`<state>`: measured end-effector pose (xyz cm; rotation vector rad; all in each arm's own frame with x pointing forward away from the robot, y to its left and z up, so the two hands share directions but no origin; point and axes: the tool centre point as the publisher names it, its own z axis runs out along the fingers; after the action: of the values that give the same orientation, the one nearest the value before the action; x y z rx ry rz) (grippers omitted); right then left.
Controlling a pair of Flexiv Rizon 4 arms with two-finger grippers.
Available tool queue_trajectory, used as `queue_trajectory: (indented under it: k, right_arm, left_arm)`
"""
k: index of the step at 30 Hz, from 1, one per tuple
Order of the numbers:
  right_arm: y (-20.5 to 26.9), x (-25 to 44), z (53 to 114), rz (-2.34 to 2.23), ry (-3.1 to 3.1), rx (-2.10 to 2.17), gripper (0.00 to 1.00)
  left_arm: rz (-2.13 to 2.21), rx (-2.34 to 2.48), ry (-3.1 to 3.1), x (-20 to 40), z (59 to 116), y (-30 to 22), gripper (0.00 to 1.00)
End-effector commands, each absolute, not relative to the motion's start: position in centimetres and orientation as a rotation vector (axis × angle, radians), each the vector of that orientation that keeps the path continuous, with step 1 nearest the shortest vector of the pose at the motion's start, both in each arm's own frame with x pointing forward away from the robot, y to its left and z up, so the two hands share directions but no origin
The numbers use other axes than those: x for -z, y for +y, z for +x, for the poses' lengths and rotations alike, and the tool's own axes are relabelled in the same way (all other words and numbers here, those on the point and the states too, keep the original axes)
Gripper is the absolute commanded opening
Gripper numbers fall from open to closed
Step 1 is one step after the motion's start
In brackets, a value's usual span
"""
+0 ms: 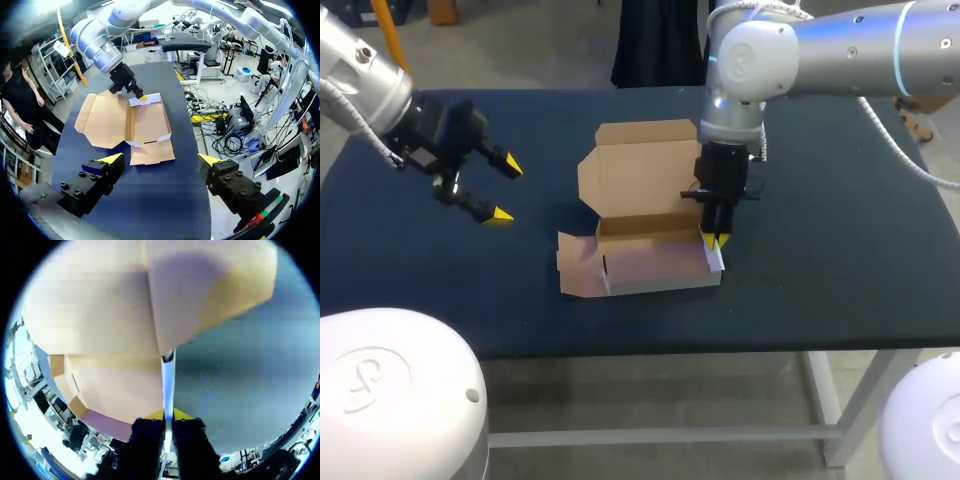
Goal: Assemble the packaging by folding the flat box into shape, placing the metal phone stand inside, and closing the box properly
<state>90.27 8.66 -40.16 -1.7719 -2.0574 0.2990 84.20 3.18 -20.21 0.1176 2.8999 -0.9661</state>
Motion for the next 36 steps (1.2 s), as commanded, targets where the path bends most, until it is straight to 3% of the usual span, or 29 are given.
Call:
queue_trajectory:
  k: [1, 13, 23, 30, 36]
  right_arm:
    - [8.99, 40.53, 90.49, -1.756, -2.049, -0.329, 0.07]
    - [9.15, 40.81, 90.42, -1.777, -2.065, -0.299, 0.16]
    - [9.13, 41.02, 90.34, -1.817, -2.072, -0.258, 0.12]
    - [9.14, 41.20, 90.18, -1.875, -2.088, -0.241, 0.16]
    - [9.21, 41.33, 90.14, -1.925, -2.103, -0.212, 0.14]
  left_arm:
    - [0.118, 0.961, 2.903, 20.09, 84.15, 3.24, 1.00]
    - [0.118, 0.961, 2.903, 20.09, 84.15, 3.24, 1.00]
    - [0.118, 0.961, 2.903, 20.09, 84.15, 3.24, 1.00]
    - [0.118, 0.961, 2.903, 20.09, 84.15, 3.24, 1.00]
    - [0.118, 0.961, 2.903, 20.09, 84.15, 3.24, 1.00]
